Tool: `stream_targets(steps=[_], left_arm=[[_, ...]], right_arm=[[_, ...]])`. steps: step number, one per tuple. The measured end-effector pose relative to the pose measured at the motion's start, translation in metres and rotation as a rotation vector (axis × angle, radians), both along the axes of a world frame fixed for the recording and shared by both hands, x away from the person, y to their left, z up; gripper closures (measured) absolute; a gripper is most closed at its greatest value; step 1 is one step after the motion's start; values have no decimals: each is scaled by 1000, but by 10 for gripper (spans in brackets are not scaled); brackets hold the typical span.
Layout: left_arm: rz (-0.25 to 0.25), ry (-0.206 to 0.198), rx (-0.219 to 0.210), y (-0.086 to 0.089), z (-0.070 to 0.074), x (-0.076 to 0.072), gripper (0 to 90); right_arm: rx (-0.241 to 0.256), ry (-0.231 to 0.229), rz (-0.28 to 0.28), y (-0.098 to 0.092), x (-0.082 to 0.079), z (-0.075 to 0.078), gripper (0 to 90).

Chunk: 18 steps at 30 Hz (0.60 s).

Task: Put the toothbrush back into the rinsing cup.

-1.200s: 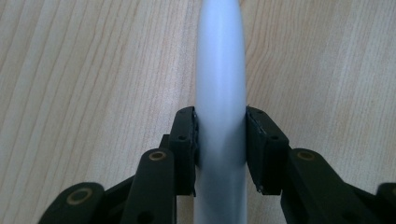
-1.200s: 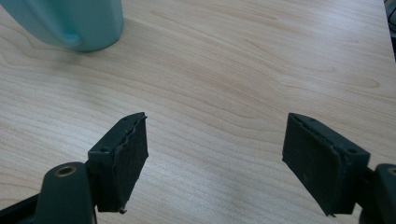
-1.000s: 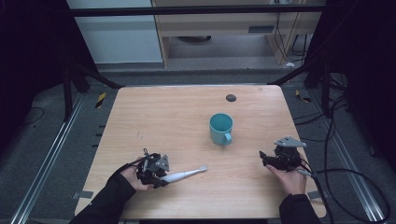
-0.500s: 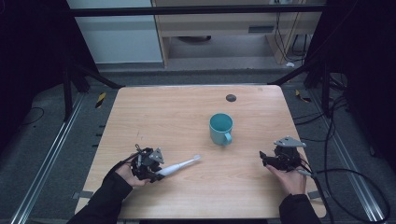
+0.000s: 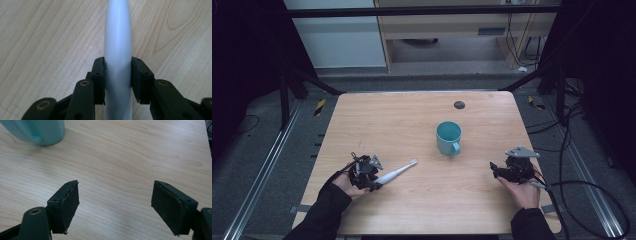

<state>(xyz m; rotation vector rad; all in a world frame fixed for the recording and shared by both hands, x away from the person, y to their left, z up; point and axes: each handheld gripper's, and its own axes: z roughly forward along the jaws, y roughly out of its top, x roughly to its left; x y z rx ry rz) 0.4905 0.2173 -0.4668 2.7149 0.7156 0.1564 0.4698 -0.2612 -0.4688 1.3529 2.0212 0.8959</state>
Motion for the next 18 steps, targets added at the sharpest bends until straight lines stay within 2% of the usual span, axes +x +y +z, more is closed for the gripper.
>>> stream_targets(steps=[5,8,10,18], left_arm=[[-1,-3,4,0,-1,0,648],[-4,-3,9,-2,-1,1,595],[-4,-2,12,-3,-1,1,592],[-15,8,33,-9,1,3,648]], right_arm=[[-7,-5,4,-1,0,0,222],[0,-1,0,0,0,0,222],[-8,-5,4,-1,1,0,222],[-4,-2,2,0,0,0,221]])
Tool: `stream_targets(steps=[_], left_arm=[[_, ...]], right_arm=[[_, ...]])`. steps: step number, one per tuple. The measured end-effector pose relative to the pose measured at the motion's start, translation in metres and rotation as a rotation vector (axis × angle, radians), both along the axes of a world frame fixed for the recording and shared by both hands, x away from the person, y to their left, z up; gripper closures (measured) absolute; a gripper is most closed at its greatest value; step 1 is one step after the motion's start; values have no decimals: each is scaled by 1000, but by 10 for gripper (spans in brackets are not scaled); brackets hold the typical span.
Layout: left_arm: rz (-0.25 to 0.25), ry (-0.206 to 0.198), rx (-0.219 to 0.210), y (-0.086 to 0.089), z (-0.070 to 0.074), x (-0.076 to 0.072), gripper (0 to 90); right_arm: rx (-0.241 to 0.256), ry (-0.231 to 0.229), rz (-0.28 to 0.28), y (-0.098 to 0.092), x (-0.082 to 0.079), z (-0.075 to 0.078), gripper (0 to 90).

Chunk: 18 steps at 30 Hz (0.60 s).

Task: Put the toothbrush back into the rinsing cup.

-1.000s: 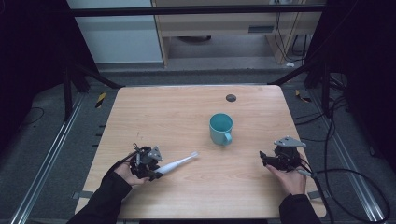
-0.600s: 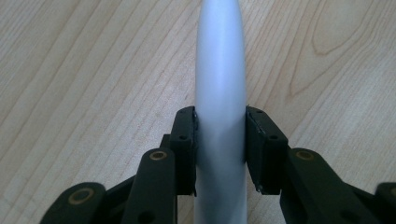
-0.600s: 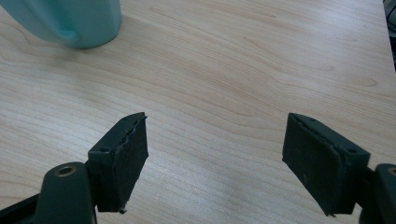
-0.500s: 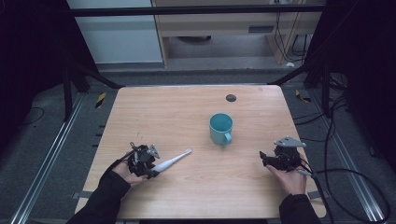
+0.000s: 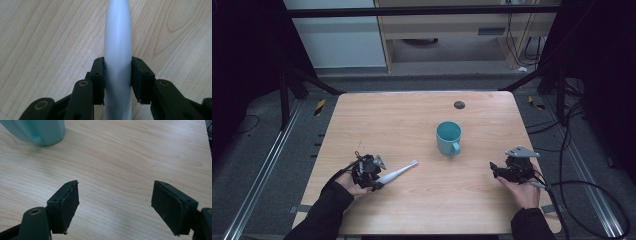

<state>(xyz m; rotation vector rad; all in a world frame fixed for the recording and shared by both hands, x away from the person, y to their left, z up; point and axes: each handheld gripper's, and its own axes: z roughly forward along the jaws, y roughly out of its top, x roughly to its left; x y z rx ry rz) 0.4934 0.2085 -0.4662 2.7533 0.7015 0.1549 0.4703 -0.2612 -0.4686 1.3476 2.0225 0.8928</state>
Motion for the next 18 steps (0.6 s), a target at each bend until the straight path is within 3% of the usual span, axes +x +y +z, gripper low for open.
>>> stream_targets(steps=[7,14,18], left_arm=[[2,3,-1,2,0,0,657],[16,11,-41,5,0,1,661],[22,-12,-69,12,10,0,661]], right_arm=[[8,1,1,0,-1,0,221],[11,-1,-5,-5,-1,0,221],[9,-1,-3,-4,-1,0,221]])
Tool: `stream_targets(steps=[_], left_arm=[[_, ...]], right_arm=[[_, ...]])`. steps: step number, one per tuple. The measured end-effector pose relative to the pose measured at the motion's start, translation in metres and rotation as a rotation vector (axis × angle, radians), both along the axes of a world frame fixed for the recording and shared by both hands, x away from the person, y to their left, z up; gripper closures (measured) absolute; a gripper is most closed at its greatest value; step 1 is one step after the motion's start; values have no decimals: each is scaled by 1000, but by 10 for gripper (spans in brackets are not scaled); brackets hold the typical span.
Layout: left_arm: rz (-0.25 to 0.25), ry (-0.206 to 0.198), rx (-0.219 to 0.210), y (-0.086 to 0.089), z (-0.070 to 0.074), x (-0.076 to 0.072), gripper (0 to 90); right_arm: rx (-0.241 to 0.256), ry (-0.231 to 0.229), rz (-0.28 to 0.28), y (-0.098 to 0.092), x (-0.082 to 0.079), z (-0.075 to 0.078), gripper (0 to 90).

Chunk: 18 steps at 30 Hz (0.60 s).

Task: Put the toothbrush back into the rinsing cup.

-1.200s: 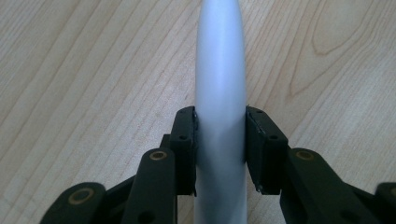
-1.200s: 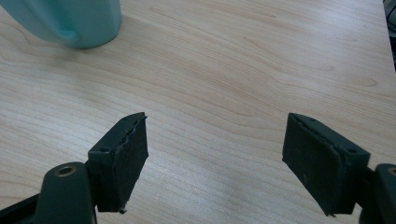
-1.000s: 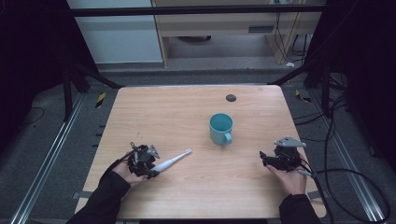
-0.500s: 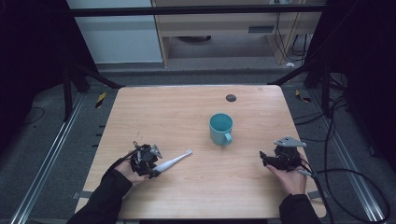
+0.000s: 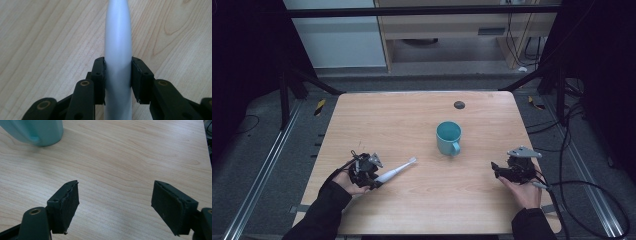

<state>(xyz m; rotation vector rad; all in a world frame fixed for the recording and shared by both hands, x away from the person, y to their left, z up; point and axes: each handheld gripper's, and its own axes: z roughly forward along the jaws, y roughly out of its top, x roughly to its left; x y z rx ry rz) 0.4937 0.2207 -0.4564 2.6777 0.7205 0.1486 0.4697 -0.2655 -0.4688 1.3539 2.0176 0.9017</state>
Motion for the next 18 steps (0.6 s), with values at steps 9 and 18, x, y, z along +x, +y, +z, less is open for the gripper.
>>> stream_targets(steps=[9,18], left_arm=[[33,-59,-58,12,23,-7,661],[56,-109,-121,18,48,-7,661]], right_arm=[[-2,3,-8,0,-1,0,222],[0,4,-13,0,-1,1,219]])
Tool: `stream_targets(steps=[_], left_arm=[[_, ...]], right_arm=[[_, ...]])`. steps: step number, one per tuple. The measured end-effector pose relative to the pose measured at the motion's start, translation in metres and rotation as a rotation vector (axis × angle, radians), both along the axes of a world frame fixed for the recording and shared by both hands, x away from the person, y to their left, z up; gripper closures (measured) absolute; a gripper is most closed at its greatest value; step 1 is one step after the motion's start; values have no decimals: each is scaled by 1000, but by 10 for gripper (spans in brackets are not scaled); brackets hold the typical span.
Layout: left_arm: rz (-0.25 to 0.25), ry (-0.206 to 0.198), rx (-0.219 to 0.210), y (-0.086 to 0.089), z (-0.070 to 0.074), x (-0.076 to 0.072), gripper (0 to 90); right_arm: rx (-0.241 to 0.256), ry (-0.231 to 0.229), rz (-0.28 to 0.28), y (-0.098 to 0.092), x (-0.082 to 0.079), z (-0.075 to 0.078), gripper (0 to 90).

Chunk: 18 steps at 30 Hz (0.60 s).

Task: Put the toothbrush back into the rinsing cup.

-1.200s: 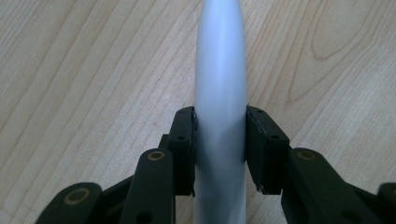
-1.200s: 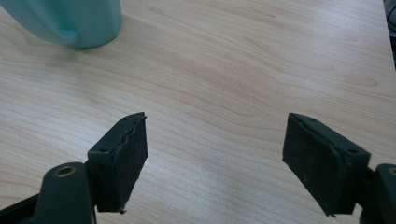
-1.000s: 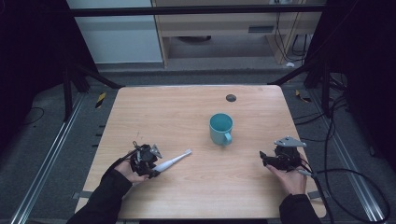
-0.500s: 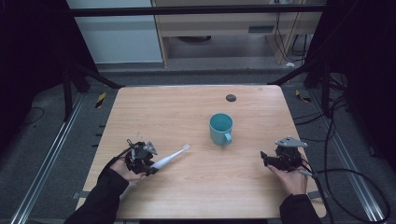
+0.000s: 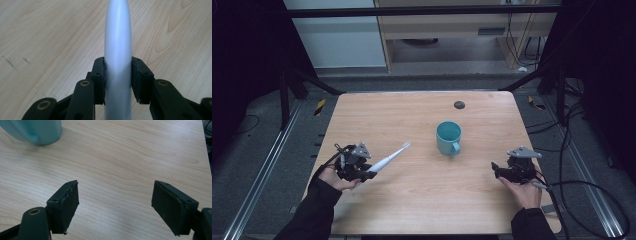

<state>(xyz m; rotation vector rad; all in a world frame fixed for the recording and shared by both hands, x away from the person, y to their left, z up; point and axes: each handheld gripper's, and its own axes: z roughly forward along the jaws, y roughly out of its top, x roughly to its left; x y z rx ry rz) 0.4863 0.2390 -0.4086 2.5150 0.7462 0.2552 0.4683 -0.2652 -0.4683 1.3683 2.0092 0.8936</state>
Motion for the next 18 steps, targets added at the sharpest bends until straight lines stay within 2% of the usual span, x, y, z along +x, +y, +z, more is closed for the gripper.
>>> stream_targets(steps=[7,10,18], left_arm=[[7,-49,-26,-5,33,14,661],[4,-77,-67,-7,50,19,661],[25,-157,-157,-20,80,28,661]], right_arm=[[-4,-4,2,0,-1,0,219],[-5,-5,1,-1,-1,0,219],[-1,-12,-4,-1,-1,0,216]])
